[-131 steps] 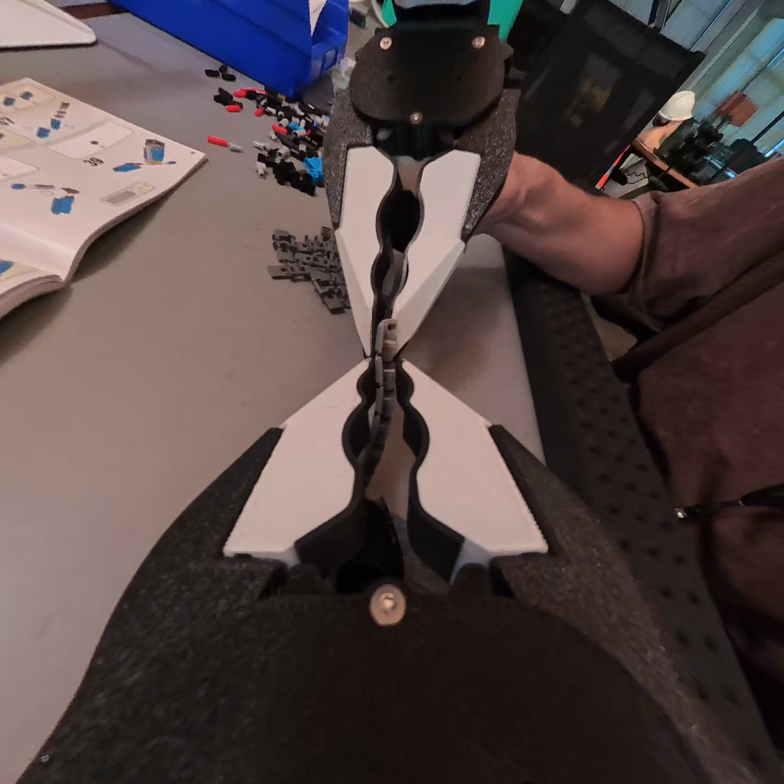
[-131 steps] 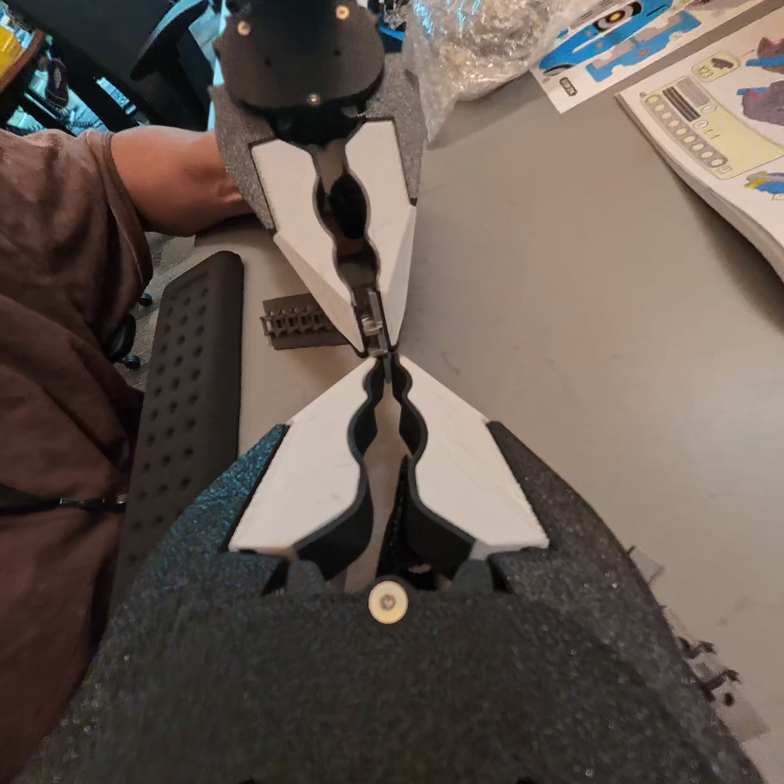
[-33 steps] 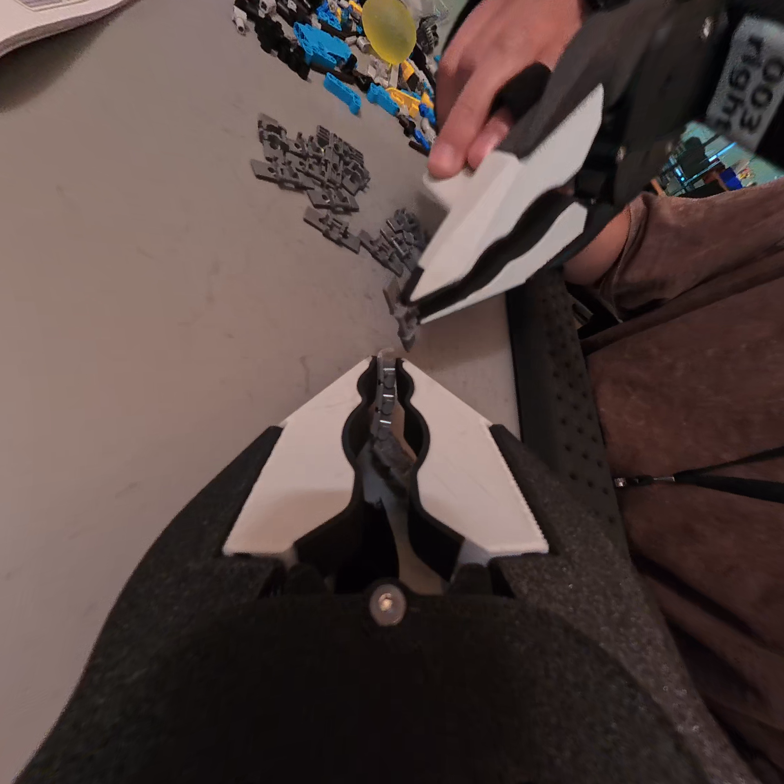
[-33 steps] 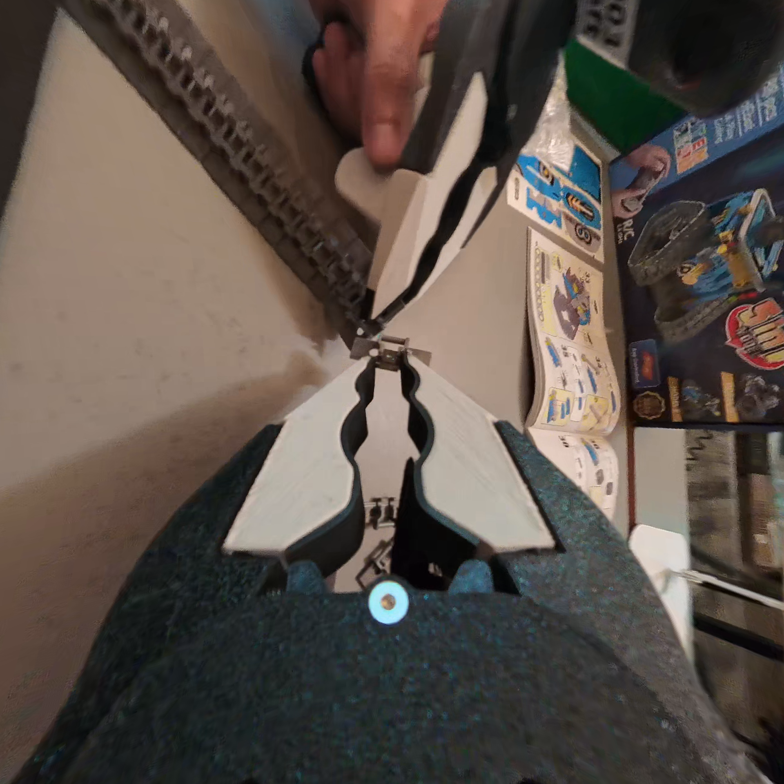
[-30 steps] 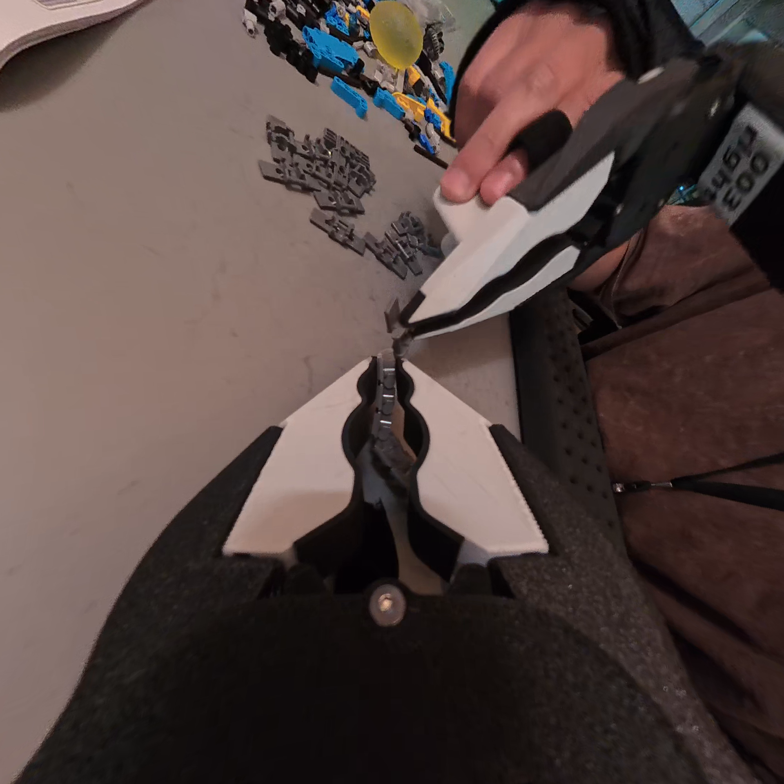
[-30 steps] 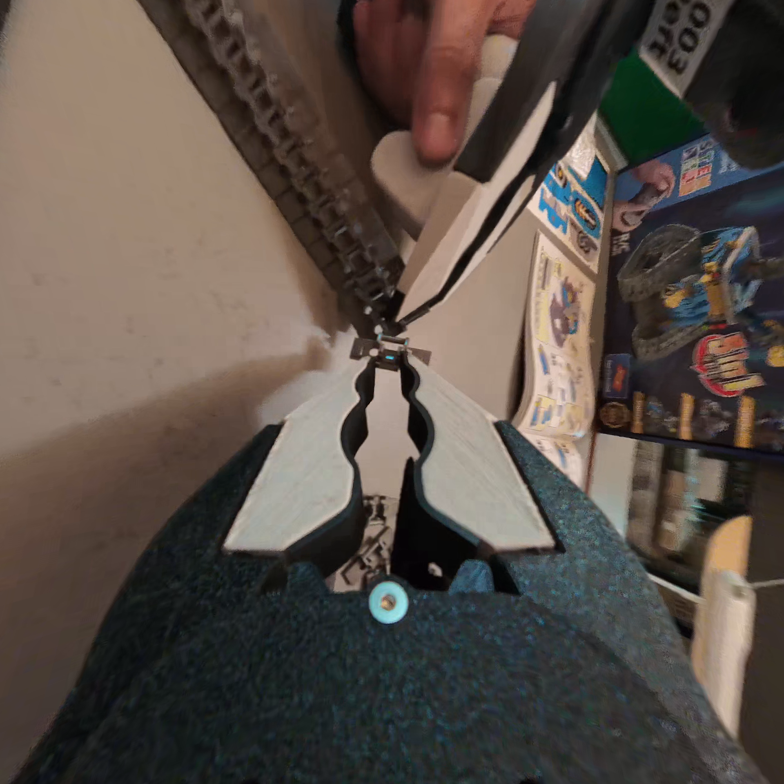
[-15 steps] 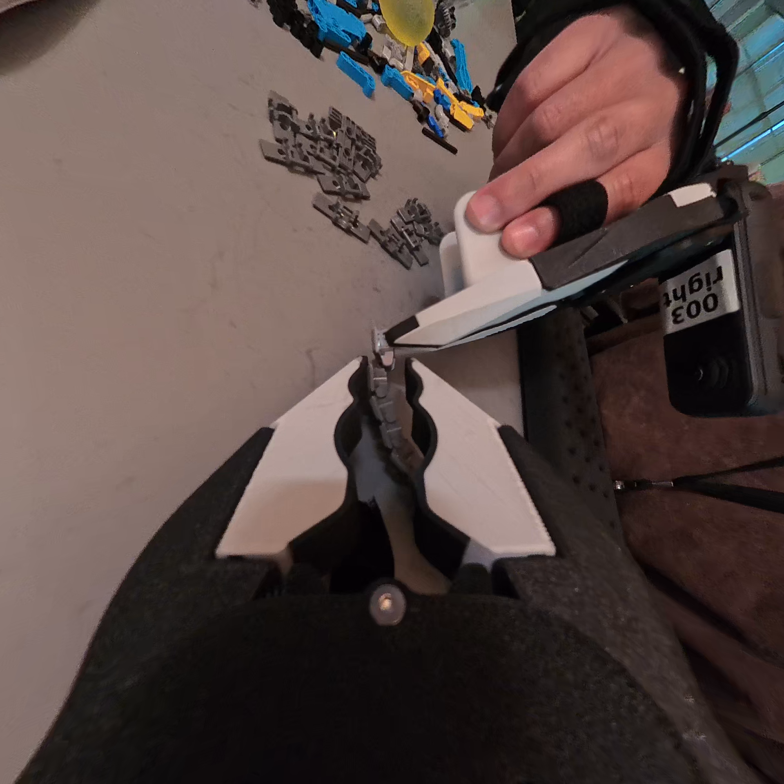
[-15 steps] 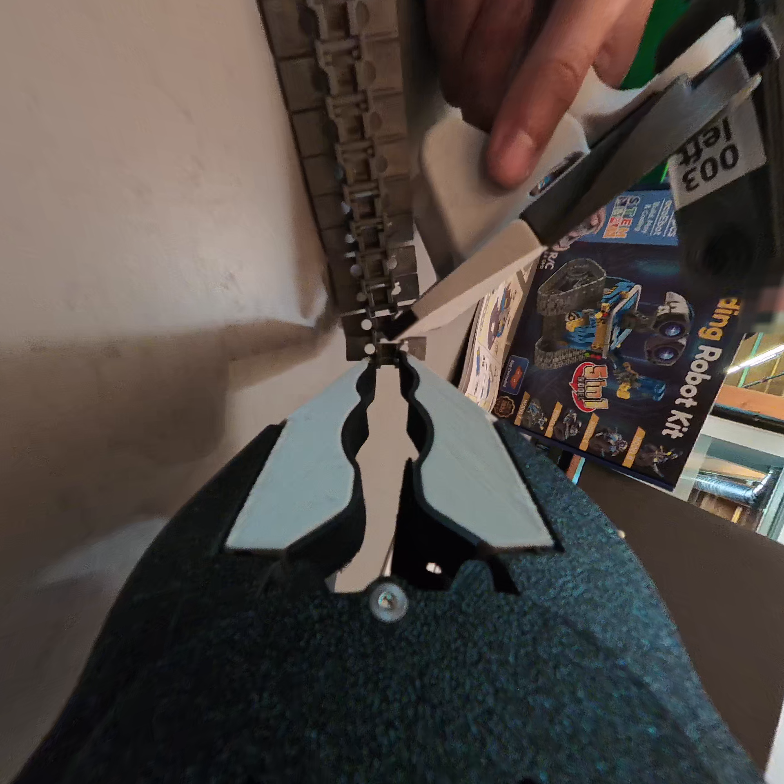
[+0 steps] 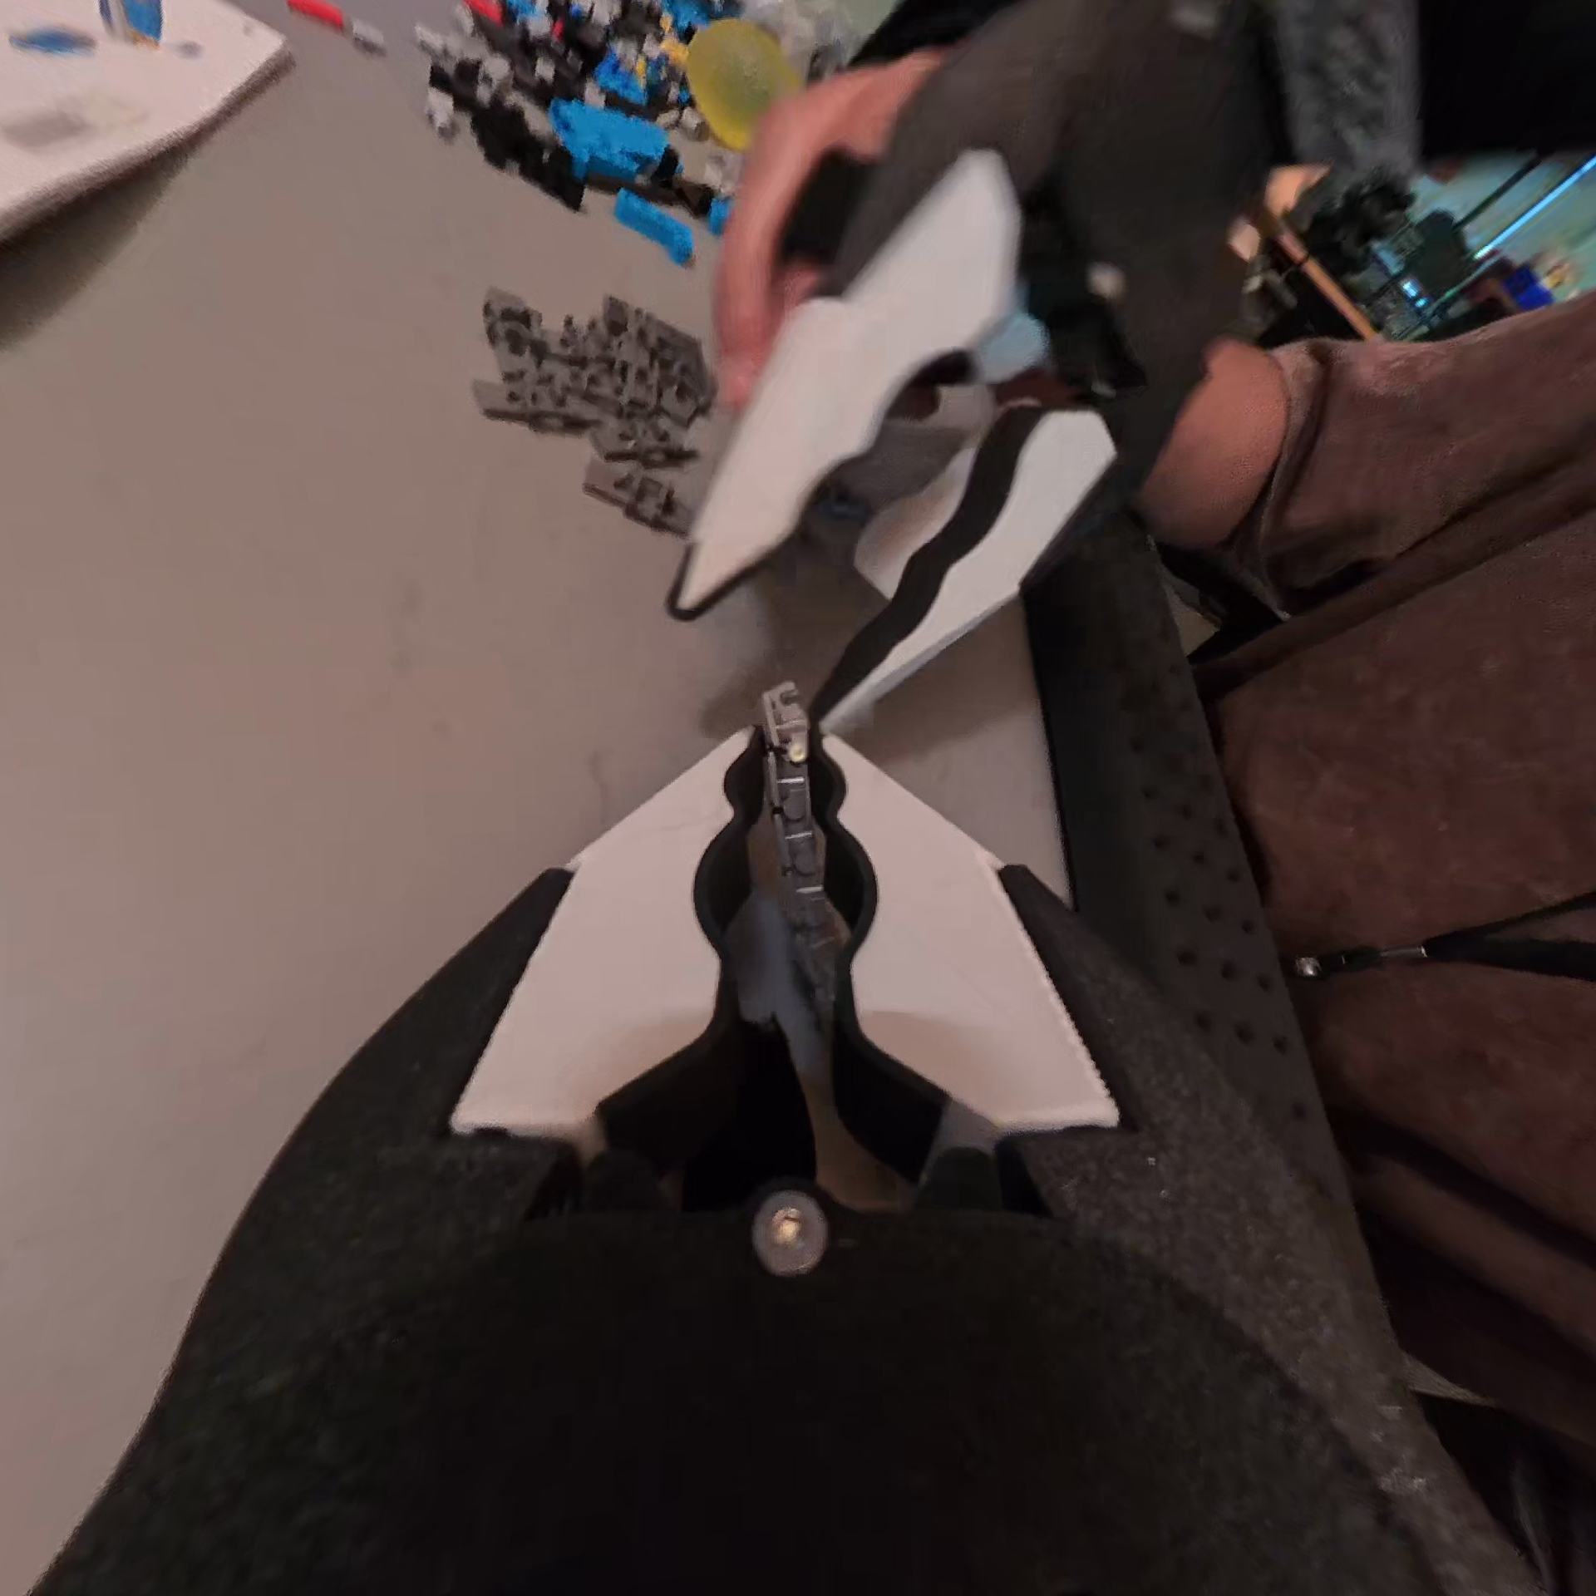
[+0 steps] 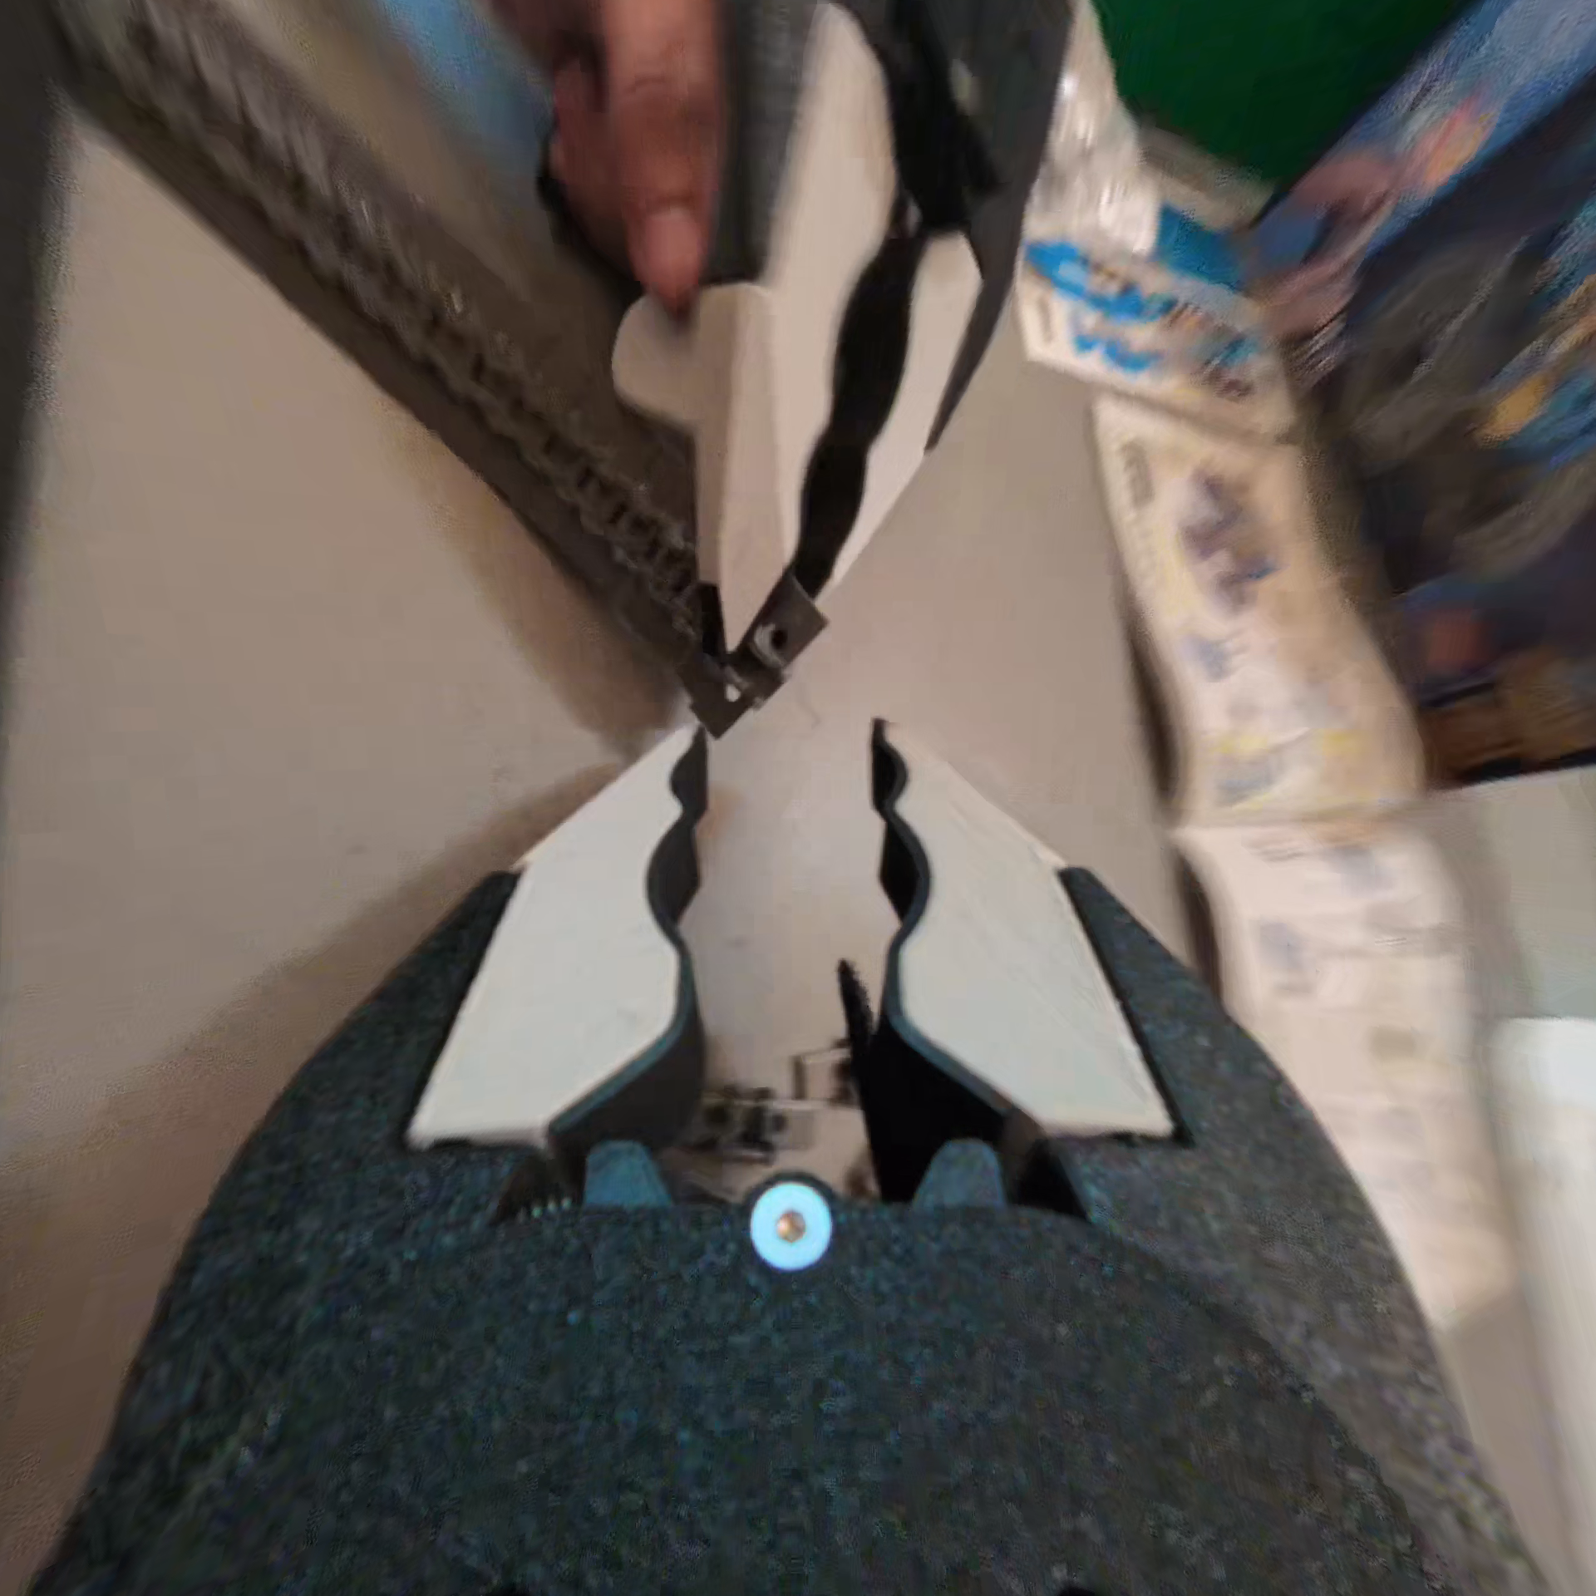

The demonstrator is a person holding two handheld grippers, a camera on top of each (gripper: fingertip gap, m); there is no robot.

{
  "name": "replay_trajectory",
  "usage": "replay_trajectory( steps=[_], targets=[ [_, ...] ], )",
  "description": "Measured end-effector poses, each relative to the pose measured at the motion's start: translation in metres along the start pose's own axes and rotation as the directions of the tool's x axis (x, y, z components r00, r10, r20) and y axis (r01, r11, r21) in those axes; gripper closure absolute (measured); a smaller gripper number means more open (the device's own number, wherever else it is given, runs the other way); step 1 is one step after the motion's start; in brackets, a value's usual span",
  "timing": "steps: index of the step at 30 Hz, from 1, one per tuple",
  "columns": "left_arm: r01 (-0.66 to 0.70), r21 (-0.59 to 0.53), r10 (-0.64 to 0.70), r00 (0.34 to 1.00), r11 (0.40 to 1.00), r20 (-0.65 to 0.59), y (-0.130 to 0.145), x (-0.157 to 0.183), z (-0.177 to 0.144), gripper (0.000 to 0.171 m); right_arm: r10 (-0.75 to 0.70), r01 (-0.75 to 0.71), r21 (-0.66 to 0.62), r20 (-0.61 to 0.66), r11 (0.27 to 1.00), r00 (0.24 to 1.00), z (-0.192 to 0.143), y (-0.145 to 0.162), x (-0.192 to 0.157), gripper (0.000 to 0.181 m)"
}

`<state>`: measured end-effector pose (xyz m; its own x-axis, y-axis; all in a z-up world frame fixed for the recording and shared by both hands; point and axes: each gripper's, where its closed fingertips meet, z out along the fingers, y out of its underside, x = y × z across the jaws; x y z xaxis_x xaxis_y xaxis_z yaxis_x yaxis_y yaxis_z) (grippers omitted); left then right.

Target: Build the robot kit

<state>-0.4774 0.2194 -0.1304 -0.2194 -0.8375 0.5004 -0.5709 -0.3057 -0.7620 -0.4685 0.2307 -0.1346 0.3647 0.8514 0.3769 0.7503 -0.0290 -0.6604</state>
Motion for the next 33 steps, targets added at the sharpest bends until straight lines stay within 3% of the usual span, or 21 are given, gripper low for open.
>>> replay_trajectory(
  steps=[1, 3, 5, 6, 9, 15, 21, 33],
  targets=[
    [-0.023, 0.028, 0.023, 1.000, 0.999, -0.010, -0.005, 0.003, -0.002, 0.163, 0.168, -0.172, 0.021, 0.124, 0.985, 0.978, 0.000, 0.001, -0.004, 0.132],
    [-0.048, 0.078, 0.050, 0.999, 0.996, -0.022, -0.013, 0.008, -0.005, 0.163, 0.404, -0.444, 0.006, 0.407, 0.896, 0.820, -0.003, -0.006, -0.018, 0.126],
    [-0.049, 0.101, 0.053, 0.998, 0.994, -0.034, -0.016, 0.010, -0.007, 0.163, 0.492, -0.615, 0.023, 0.576, 0.788, 0.653, -0.009, -0.024, -0.018, 0.137],
    [-0.048, 0.105, 0.052, 0.998, 0.993, -0.039, -0.016, 0.010, -0.007, 0.163, 0.497, -0.645, 0.049, 0.594, 0.763, 0.633, -0.010, -0.028, -0.014, 0.143],
    [-0.054, 0.117, 0.059, 0.997, 0.992, -0.044, -0.018, 0.011, -0.008, 0.163, 0.490, -0.614, 0.044, 0.559, 0.788, 0.669, 0.000, -0.020, -0.013, 0.151],
    [-0.071, 0.142, 0.082, 0.994, 0.987, -0.075, -0.021, 0.018, -0.010, 0.162, 0.458, -0.608, 0.079, 0.584, 0.790, 0.670, -0.003, -0.028, -0.017, 0.176],
    [-0.020, 0.122, 0.032, 0.995, 0.992, -0.093, -0.018, 0.011, -0.015, 0.153, 0.463, -0.579, 0.043, 0.552, 0.815, 0.693, -0.001, -0.023, -0.016, 0.178],
    [0.022, 0.122, -0.007, 0.993, 0.992, -0.120, -0.018, 0.011, -0.017, 0.167, 0.457, -0.552, 0.033, 0.519, 0.833, 0.722, 0.001, -0.019, -0.017, 0.177]
  ],
)
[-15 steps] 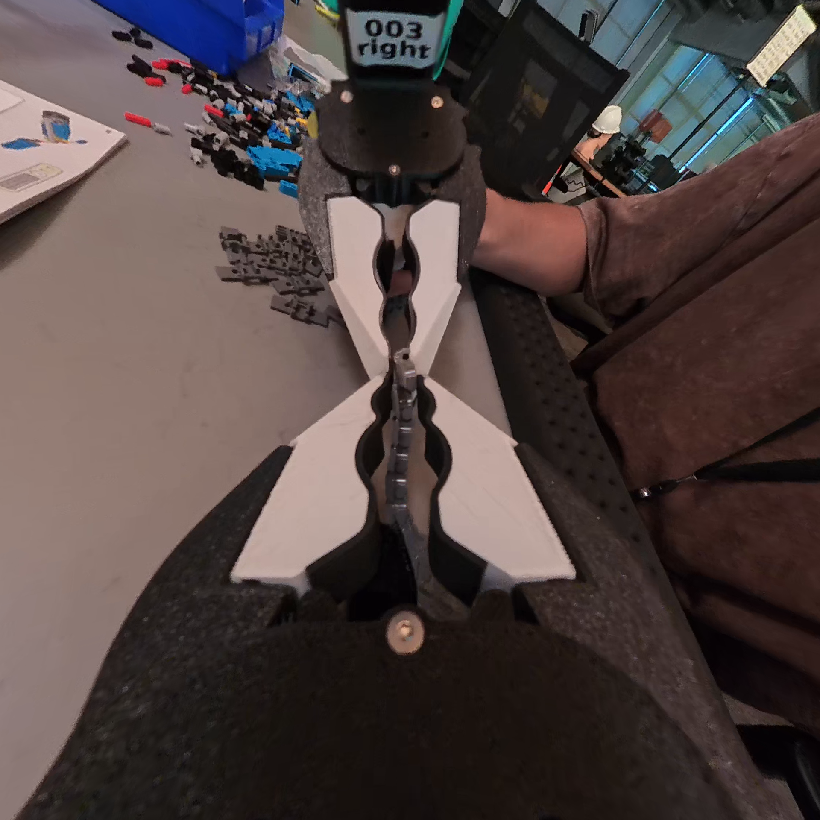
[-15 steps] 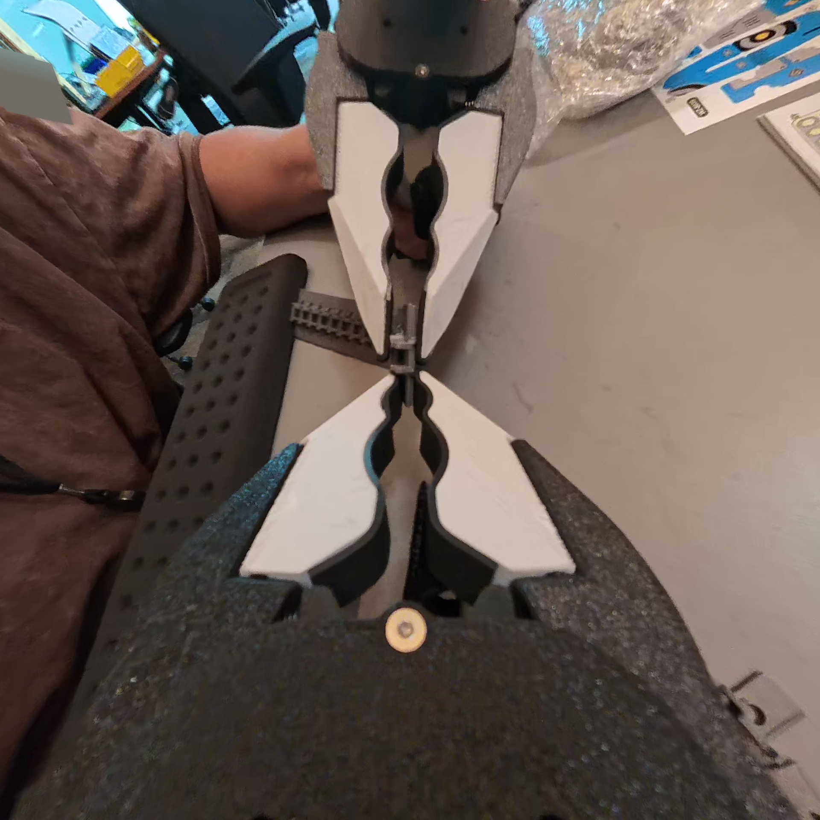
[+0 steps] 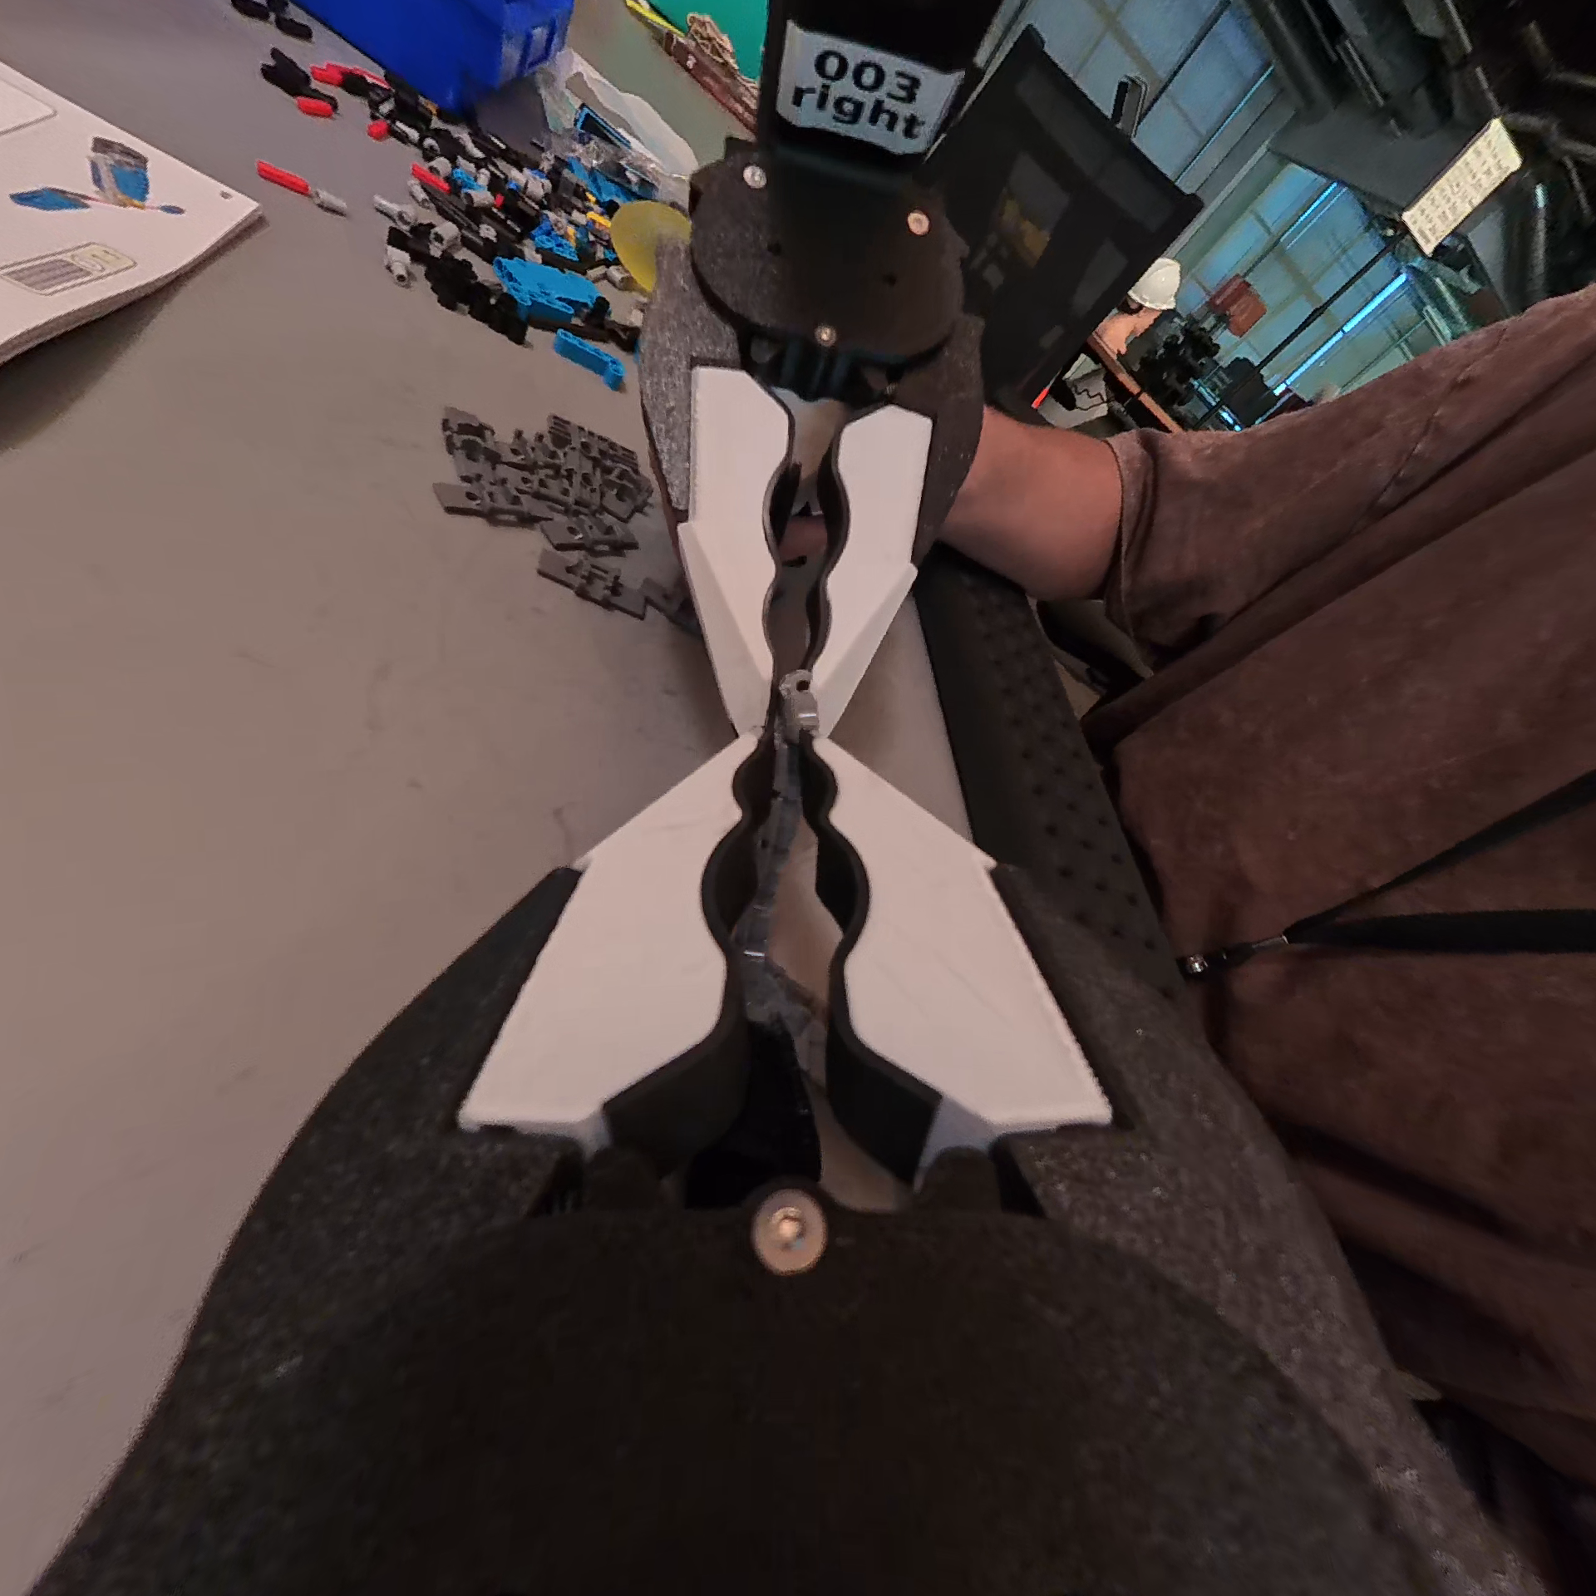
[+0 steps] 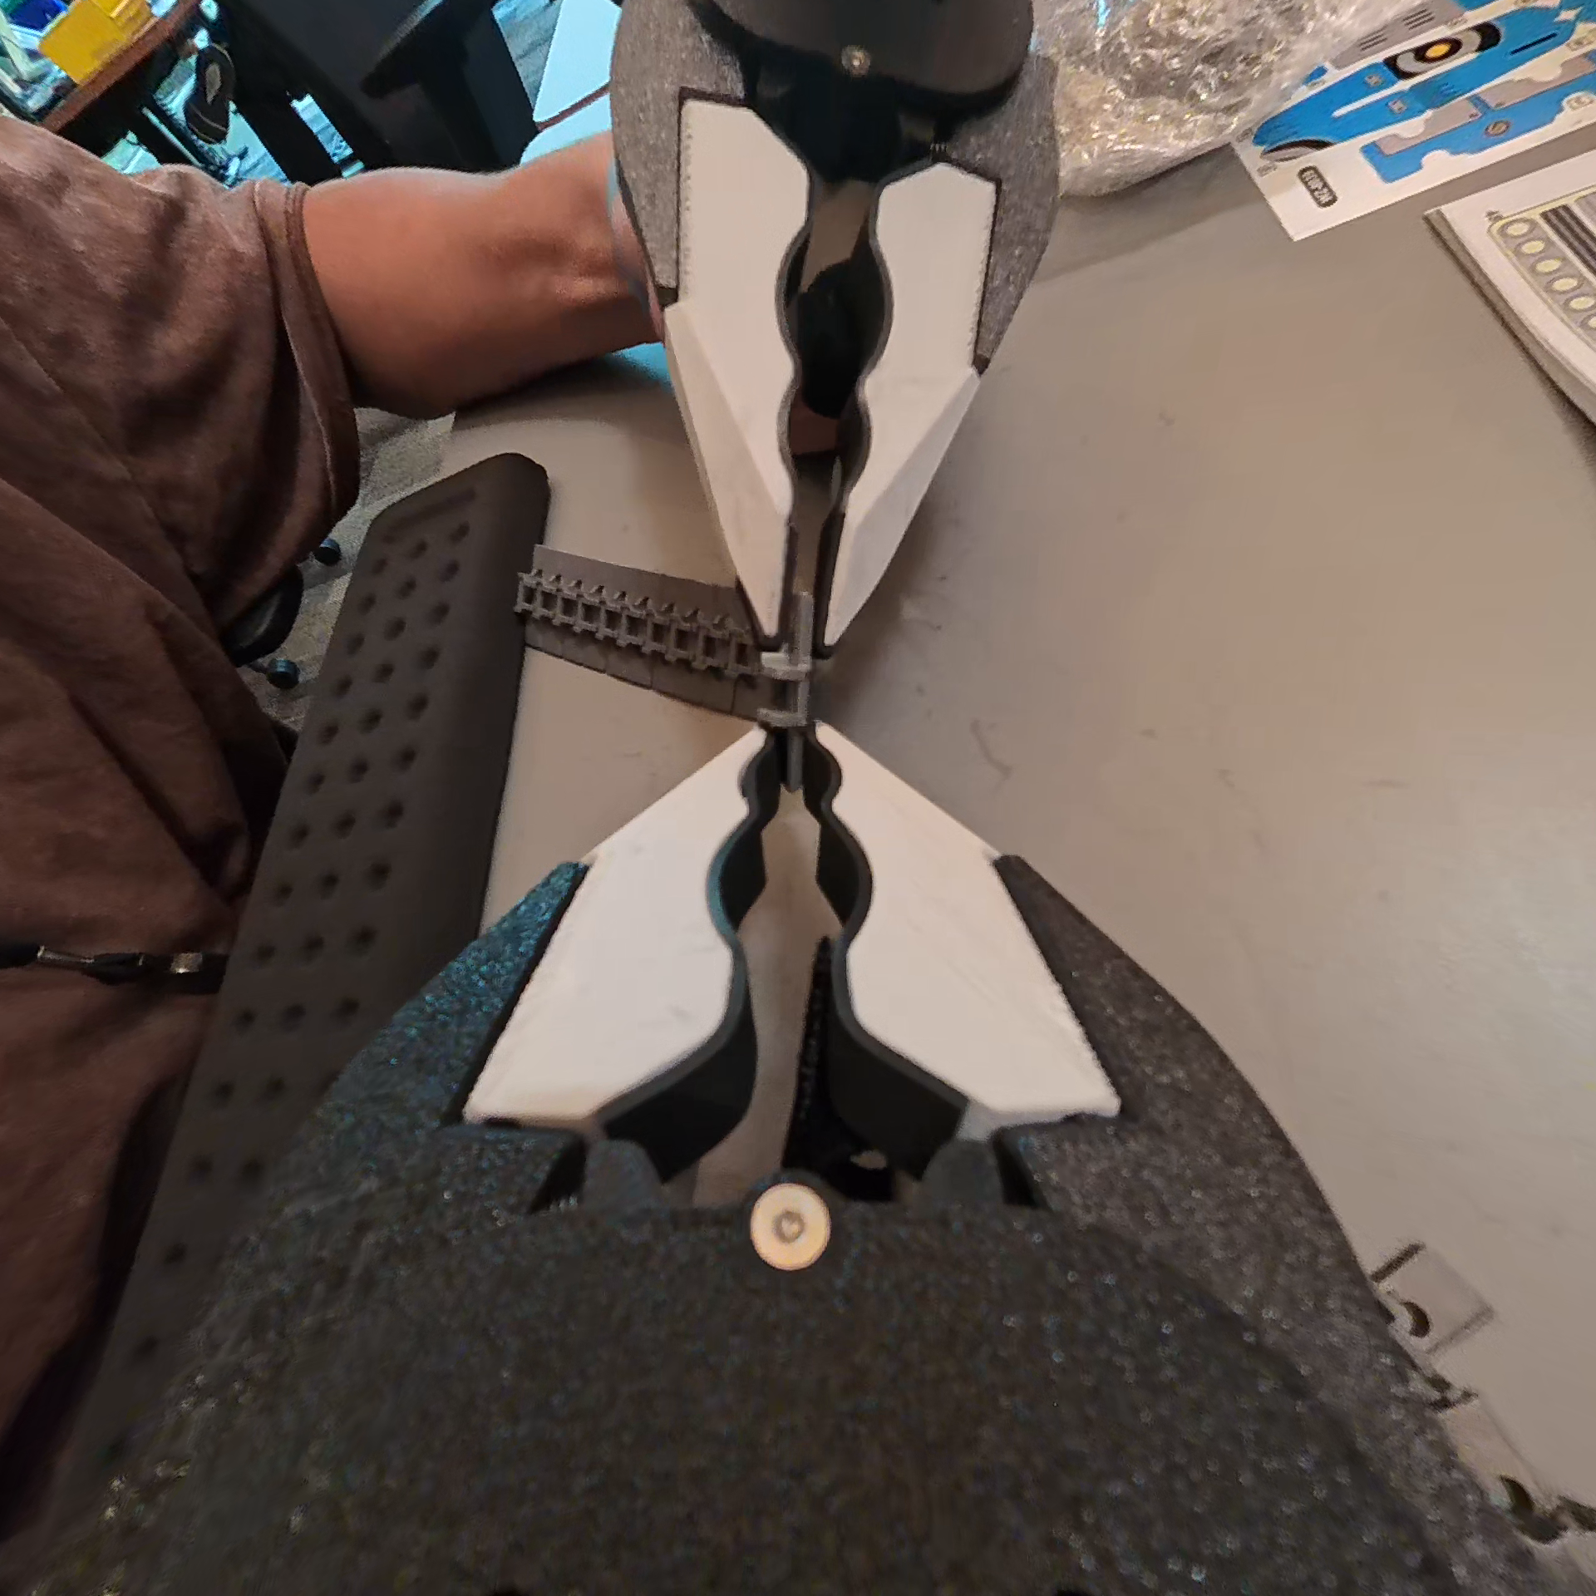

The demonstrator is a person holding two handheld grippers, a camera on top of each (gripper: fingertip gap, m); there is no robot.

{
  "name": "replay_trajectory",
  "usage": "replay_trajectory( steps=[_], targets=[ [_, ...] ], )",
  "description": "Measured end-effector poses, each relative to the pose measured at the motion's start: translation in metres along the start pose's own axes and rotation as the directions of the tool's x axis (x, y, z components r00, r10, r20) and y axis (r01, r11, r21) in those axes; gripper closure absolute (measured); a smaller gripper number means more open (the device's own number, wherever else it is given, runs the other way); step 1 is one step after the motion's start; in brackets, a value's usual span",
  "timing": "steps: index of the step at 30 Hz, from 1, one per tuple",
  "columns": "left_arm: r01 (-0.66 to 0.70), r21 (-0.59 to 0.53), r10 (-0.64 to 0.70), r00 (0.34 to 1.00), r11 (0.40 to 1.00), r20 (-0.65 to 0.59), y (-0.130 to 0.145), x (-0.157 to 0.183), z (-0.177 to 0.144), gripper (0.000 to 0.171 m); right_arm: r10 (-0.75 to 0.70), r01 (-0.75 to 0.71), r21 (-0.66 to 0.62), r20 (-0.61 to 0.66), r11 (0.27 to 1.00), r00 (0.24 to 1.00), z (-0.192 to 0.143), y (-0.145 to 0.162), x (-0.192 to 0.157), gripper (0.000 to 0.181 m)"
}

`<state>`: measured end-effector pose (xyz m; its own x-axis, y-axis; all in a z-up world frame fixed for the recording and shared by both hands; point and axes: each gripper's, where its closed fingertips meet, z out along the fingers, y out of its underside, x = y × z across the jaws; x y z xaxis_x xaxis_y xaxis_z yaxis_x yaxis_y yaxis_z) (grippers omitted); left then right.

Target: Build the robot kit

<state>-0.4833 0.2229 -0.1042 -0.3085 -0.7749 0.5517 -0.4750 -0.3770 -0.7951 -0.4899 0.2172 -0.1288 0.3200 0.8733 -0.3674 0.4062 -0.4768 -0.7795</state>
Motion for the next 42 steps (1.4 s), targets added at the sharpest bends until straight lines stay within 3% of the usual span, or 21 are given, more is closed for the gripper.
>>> replay_trajectory(
  steps=[7, 11, 14, 21, 25, 28, 31, 32, 34, 37, 39, 40, 42],
  targets=[
    [-0.005, 0.007, 0.004, 0.999, 1.000, 0.042, -0.003, -0.001, 0.000, 0.169, 0.043, -0.046, 0.072, 0.039, 0.996, 0.998, -0.010, -0.008, 0.001, 0.169],
    [-0.027, 0.003, 0.027, 0.999, 1.000, 0.037, -0.003, 0.001, 0.002, 0.169, 0.153, -0.177, 0.122, 0.183, 0.977, 0.971, -0.015, -0.017, -0.009, 0.152],
    [-0.040, -0.004, 0.040, 0.999, 0.999, 0.025, -0.001, 0.004, 0.004, 0.169, 0.150, -0.172, 0.114, 0.181, 0.978, 0.972, -0.012, -0.014, -0.008, 0.171],
    [-0.048, 0.033, 0.051, 0.993, 0.998, -0.104, -0.005, 0.028, 0.005, 0.169, 0.157, -0.210, 0.124, 0.342, 0.970, 0.927, -0.014, -0.021, -0.032, 0.166],
    [-0.073, 0.037, 0.077, 0.990, 0.997, -0.120, -0.007, 0.035, 0.004, 0.169, 0.066, -0.098, 0.102, 0.276, 0.990, 0.959, -0.015, -0.022, -0.037, 0.171],
    [-0.073, 0.089, 0.086, 0.985, 0.993, -0.151, -0.015, 0.042, 0.000, 0.167, 0.083, -0.130, 0.140, 0.300, 0.982, 0.950, -0.020, -0.031, -0.040, 0.173],
    [-0.043, 0.051, 0.049, 0.992, 0.998, -0.120, -0.012, 0.034, 0.000, 0.166, 0.083, -0.118, 0.125, 0.252, 0.985, 0.964, -0.017, -0.026, -0.032, 0.173],
    [-0.022, 0.061, 0.029, 0.994, 0.998, -0.106, -0.014, 0.029, -0.002, 0.160, 0.085, -0.118, 0.128, 0.234, 0.985, 0.968, -0.018, -0.026, -0.029, 0.173],
    [-0.005, 0.019, 0.006, 0.998, 1.000, -0.059, -0.008, 0.018, -0.002, 0.131, 0.075, -0.107, 0.151, 0.204, 0.983, 0.976, -0.023, -0.029, -0.024, 0.173],
    [-0.030, -0.056, 0.028, 0.998, 0.998, -0.048, 0.006, 0.016, 0.008, 0.137, 0.064, -0.088, 0.157, 0.153, 0.984, 0.986, -0.025, -0.030, -0.018, 0.173],
    [-0.084, -0.069, 0.083, 0.996, 0.994, -0.020, 0.010, 0.016, 0.016, 0.154, 0.039, -0.050, 0.118, 0.094, 0.992, 0.995, -0.019, -0.024, -0.014, 0.173],
    [-0.123, -0.078, 0.126, 0.991, 0.989, 0.034, 0.011, 0.011, 0.019, 0.163, 0.031, -0.040, 0.109, 0.080, 0.993, 0.996, -0.016, -0.022, -0.013, 0.173],
    [-0.230, -0.120, 0.246, 0.959, 0.966, 0.139, 0.014, 0.001, 0.019, 0.164, 0.021, -0.023, 0.089, 0.025, 0.996, 0.999, -0.013, -0.019, -0.006, 0.173]
  ],
)
